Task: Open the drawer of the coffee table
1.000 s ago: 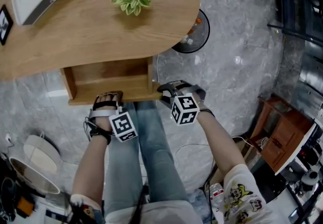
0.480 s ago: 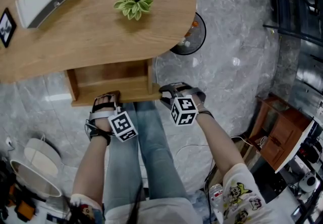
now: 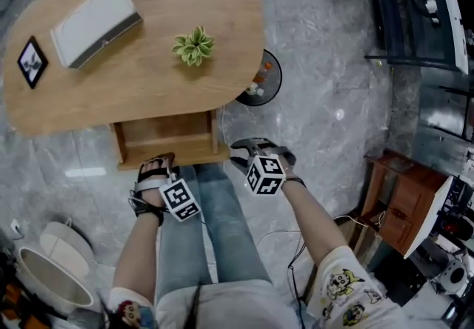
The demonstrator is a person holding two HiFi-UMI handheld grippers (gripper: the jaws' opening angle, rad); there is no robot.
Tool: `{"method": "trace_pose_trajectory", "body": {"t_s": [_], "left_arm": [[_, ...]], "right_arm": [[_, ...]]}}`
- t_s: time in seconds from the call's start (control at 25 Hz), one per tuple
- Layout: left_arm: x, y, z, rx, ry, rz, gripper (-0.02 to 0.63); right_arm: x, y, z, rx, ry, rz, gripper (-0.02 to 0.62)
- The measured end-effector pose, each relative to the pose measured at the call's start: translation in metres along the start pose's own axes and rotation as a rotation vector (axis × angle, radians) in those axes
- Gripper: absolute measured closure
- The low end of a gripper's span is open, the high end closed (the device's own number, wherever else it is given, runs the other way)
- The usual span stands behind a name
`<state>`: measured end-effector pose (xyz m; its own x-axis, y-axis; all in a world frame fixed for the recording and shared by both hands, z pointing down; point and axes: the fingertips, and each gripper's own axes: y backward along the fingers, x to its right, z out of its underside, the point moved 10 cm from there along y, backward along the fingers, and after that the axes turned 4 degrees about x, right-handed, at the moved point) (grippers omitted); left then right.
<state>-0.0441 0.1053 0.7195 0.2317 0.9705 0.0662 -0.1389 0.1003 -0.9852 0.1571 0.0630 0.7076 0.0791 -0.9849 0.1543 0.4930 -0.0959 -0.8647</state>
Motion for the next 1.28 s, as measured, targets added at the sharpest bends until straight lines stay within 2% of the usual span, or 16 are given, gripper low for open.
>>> {"method": "trace_pose_trajectory", "body": {"t_s": [0.36, 0.68, 0.88, 1.08, 1.2, 1.28], "left_arm": [[-0.046, 0.085, -0.020, 0.050, 0.036, -0.114, 0.433], [-0.081, 0.189, -0.056, 0.165, 0.096, -0.284, 0.442], [-0.103, 0.264, -0.064, 0.267, 0.138, -0.441, 0.449], [-0.117, 0.342, -0.068, 0.378, 0.209, -0.585, 0.467], [-0.117, 0.383, -0.068, 0.469, 0.280, -0.637, 0.472], [-0.113, 0.406, -0.066, 0.547, 0.358, -0.653, 0.476]], "right_arm": [[0.004, 0.077, -0.060, 0.087, -0.153, 0.139, 0.485], [0.016, 0.183, -0.123, 0.228, -0.139, 0.332, 0.485], [0.023, 0.253, -0.171, 0.374, -0.099, 0.477, 0.485], [0.016, 0.321, -0.207, 0.561, -0.087, 0.565, 0.485], [0.004, 0.357, -0.220, 0.723, -0.110, 0.607, 0.485], [-0.006, 0.376, -0.226, 0.832, -0.147, 0.630, 0.485]]}}
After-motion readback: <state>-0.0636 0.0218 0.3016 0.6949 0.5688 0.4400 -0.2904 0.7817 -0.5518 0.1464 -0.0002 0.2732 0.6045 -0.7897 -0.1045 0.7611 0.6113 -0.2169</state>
